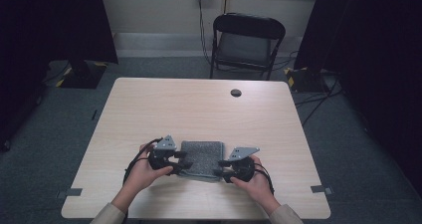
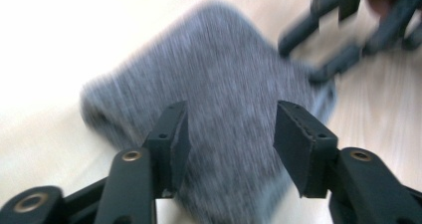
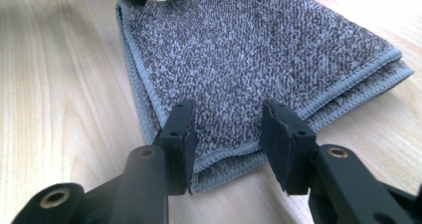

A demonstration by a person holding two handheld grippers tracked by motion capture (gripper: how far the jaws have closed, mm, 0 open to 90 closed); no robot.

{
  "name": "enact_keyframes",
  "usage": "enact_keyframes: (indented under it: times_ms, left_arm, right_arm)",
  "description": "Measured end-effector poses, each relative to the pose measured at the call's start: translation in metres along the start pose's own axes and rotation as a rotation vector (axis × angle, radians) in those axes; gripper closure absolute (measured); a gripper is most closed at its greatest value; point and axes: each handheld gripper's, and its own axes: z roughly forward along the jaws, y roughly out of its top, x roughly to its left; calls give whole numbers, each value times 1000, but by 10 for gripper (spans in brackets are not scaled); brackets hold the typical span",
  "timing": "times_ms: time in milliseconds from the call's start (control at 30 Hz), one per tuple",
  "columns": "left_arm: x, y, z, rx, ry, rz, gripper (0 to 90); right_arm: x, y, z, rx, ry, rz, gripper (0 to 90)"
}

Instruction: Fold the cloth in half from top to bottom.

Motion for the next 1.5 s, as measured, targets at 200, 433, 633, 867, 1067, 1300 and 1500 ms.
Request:
enact_keyframes:
  times_ms: [200, 433, 633, 867, 1067, 1300, 1500]
  left_arm:
    - [18, 11, 20, 2, 55, 13, 362]
    - [34, 0, 41, 40, 59, 10, 353]
    - [36, 2, 37, 40, 70, 15, 356]
    - [23, 3, 18, 22, 47, 48, 249]
    - [17, -25, 8, 88, 53, 77, 250]
    - [12, -21, -2, 70, 55, 91, 231]
    - [13, -19, -12, 35, 53, 90, 176]
  right_arm:
    - [-1, 0, 3, -1, 7, -1, 574]
    - [-3, -1, 4, -12, 14, -4, 575]
    - [-2, -1, 5, -14, 7, -10, 574]
    - [-5, -1, 3, -22, 3, 9, 461]
    - [-3, -2, 4, -15, -5, 2, 448]
    - [-3, 0, 3, -22, -2, -2, 382]
    - [-6, 4, -4, -30, 10, 19, 283]
